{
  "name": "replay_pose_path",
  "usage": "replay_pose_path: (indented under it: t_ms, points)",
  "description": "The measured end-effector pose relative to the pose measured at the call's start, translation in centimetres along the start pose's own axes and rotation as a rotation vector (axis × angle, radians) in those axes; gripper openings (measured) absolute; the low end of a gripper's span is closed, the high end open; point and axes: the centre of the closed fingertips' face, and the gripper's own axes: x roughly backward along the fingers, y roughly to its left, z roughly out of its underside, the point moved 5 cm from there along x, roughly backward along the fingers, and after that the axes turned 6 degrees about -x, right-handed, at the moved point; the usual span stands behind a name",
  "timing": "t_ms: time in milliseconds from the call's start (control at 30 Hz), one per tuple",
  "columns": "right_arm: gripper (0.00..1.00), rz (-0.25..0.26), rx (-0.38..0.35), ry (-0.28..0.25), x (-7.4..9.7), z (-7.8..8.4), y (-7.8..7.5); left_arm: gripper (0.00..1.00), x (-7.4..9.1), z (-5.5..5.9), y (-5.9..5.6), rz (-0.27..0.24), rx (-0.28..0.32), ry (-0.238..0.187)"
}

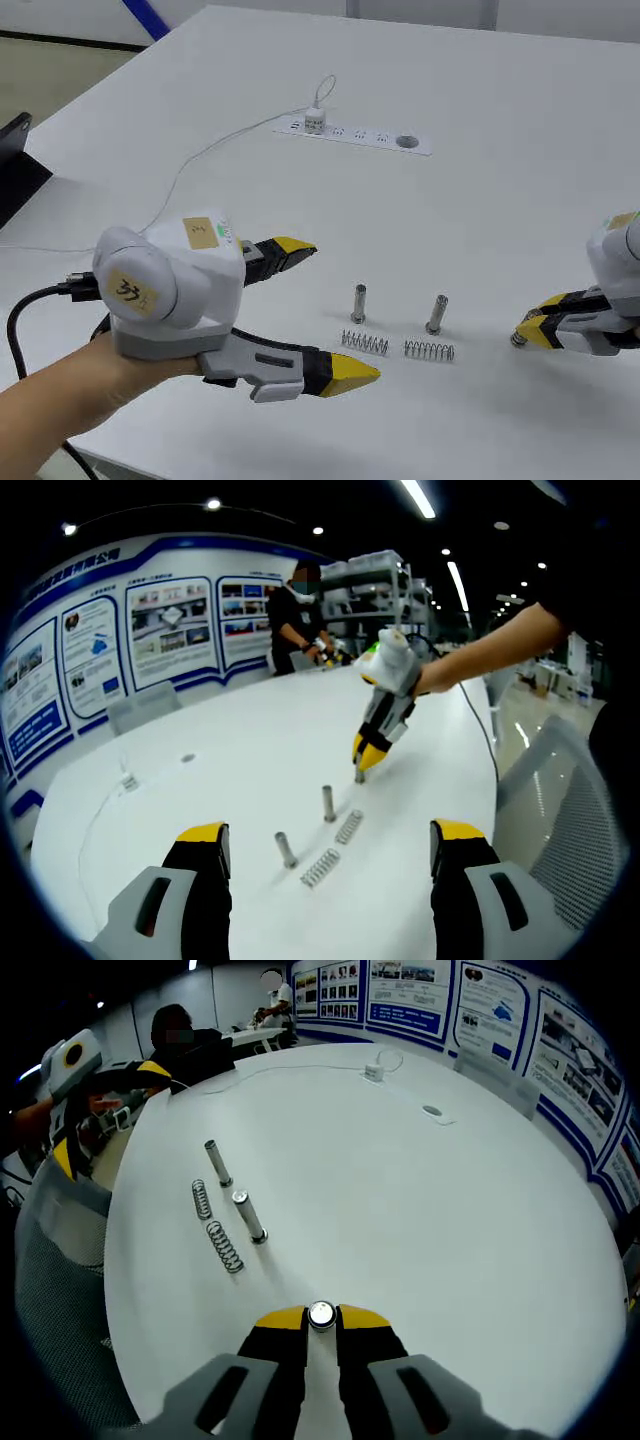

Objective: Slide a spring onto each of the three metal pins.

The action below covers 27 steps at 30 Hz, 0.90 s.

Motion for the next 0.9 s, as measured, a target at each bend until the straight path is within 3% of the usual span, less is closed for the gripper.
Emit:
replay_pose_path:
  t_ms: [567,767,900]
  points:
    - [0.12,-0.009,0.002,-0.012,0.1,0.0,0.0,0.84,0.2,0.0,0.0,-0.002,0.004,0.001]
    - [0.17,-0.006,0.003,-0.047,0.8,-0.5,0.0,0.83,0.1,0.0,0.0,0.002,0.002,0.003]
    - [0.18,0.012,0.016,-0.111,1.9,-1.4,0.1,0.83,0.1,-0.1,0.1,-0.001,0.0,0.0]
